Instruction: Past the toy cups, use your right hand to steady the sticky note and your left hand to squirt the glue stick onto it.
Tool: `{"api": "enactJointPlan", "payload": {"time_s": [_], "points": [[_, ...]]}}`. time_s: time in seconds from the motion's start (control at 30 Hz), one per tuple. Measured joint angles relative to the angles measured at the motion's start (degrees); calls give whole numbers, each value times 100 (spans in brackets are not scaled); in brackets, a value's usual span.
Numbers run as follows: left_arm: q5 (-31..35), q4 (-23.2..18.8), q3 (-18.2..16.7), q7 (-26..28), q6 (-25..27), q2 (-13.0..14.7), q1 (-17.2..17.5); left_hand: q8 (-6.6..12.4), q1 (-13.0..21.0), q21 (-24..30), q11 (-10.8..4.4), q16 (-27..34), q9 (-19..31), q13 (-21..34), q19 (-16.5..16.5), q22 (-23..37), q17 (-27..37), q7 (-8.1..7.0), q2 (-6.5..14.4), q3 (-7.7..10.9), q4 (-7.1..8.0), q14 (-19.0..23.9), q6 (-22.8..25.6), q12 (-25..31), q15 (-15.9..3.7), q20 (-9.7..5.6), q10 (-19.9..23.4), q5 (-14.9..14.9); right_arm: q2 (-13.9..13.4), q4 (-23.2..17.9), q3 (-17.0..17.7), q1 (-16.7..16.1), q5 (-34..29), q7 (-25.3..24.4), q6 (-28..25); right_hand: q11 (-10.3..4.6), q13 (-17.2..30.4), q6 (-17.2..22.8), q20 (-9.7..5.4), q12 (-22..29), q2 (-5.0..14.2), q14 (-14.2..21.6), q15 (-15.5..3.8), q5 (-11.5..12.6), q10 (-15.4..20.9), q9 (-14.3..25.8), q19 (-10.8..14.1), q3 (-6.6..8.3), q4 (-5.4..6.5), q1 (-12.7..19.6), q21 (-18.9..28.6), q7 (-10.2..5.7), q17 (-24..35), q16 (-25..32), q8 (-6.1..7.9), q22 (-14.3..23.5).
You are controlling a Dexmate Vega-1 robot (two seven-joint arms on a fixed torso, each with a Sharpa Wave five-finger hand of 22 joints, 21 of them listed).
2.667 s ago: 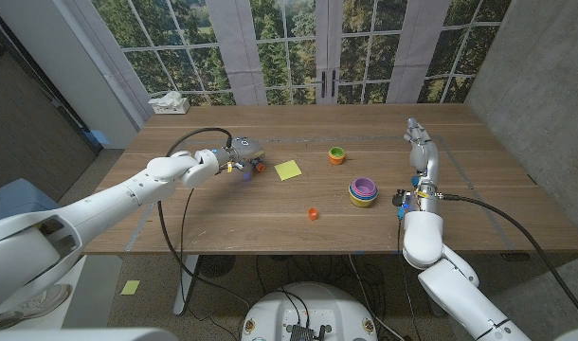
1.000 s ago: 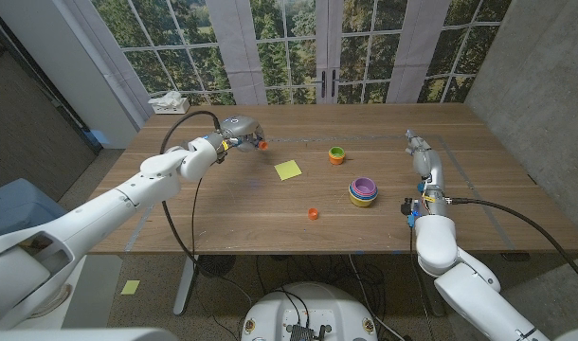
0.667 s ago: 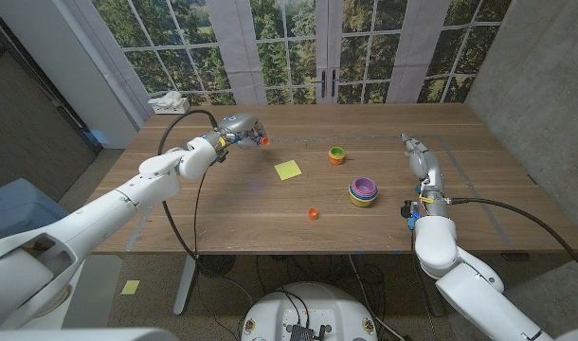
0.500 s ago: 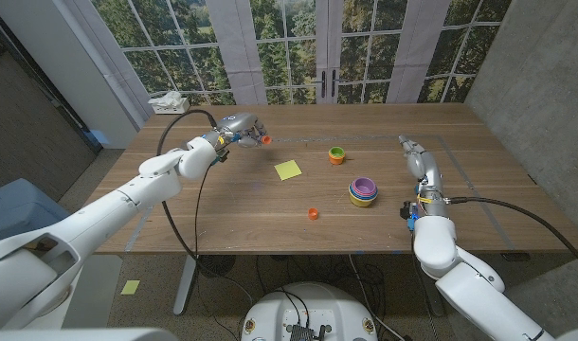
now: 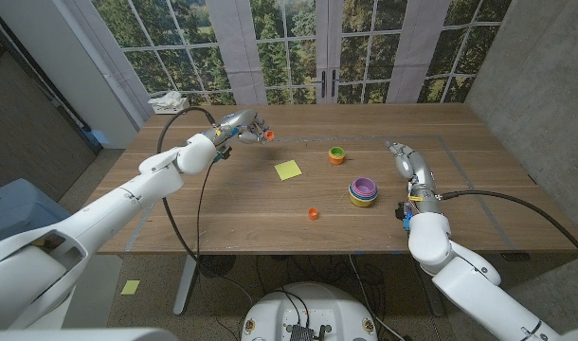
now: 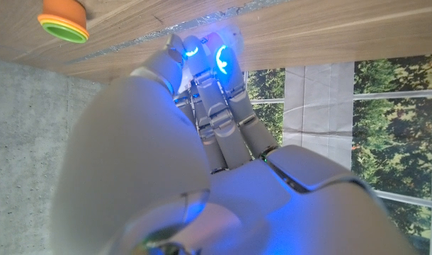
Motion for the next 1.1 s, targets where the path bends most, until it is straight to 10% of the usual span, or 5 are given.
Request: {"api": "enactJointPlan", "payload": {"time_s": [1.1], "points": [[-1898, 8, -338, -1128, 32, -78, 42, -44, 1, 0, -15, -12, -4, 0, 0, 1, -8, 8, -1, -47, 1, 23, 9, -42, -14, 0, 48, 0, -580, -177, -997, 843, -729, 516, -1116, -72, -2, 119, -22, 0, 121, 0, 0, 24, 72, 26, 103, 228, -262, 556, -127, -143, -54, 0, 0, 0]]}}
